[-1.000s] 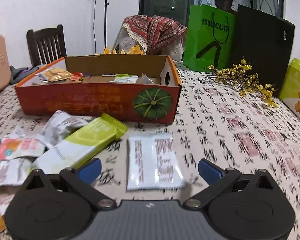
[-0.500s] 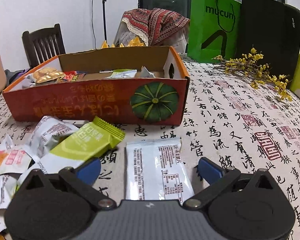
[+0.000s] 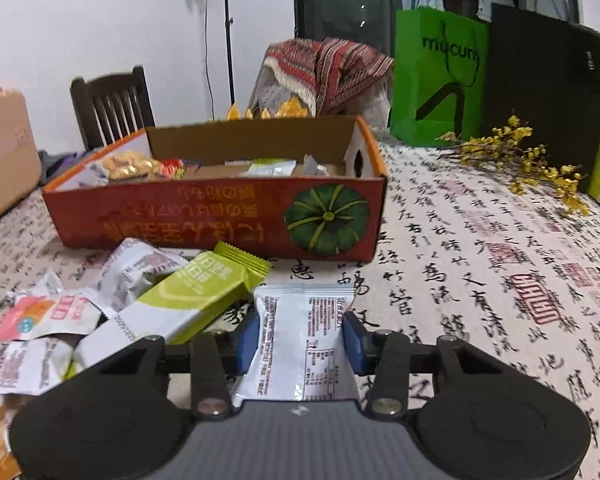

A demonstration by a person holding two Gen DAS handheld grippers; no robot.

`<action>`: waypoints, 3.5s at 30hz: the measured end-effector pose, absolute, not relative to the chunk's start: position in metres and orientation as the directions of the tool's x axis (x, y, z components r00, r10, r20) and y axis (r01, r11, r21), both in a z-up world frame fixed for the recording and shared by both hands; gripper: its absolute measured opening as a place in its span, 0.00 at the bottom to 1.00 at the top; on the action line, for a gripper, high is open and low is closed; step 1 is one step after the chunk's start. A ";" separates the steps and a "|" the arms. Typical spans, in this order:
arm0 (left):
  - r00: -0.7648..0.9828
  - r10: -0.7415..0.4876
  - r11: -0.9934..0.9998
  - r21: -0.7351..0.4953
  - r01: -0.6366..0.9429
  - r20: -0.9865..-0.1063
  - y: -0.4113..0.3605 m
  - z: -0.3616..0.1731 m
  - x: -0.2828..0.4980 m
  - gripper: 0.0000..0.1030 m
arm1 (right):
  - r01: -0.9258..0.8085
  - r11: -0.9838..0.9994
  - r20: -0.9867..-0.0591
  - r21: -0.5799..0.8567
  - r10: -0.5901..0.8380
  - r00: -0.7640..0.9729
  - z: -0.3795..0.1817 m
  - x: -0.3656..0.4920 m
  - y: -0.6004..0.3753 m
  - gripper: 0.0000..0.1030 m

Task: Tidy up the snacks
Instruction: 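Grasp a white packet on the table with the right gripper, then grasp the pink packet with the left gripper while the right gripper holds the white packet, then carry both held packets over the orange box and lower them inside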

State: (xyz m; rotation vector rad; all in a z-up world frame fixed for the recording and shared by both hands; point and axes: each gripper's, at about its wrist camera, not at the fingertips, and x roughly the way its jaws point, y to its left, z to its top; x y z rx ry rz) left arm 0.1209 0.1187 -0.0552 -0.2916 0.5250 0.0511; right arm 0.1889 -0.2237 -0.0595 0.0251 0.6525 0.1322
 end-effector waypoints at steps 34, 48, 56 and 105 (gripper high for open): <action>0.797 -0.071 0.989 0.061 0.134 -0.599 0.008 -0.033 0.169 1.00 | -0.095 0.939 -0.498 0.330 0.258 0.828 -0.066 0.147 -0.269 0.42; 0.718 -0.084 0.981 0.068 0.180 -0.691 -0.013 -0.064 0.207 0.98 | -0.099 0.918 -0.478 0.383 0.289 0.830 -0.067 0.146 -0.276 0.43; 0.737 -0.124 0.989 -0.018 0.150 -0.664 0.008 -0.051 0.198 0.71 | -0.105 0.916 -0.474 0.388 0.296 0.829 -0.067 0.145 -0.276 0.43; 0.831 -0.121 0.991 -0.114 0.070 -0.543 0.054 -0.025 0.212 0.07 | -0.095 0.932 -0.488 0.350 0.267 0.831 -0.067 0.147 -0.270 0.43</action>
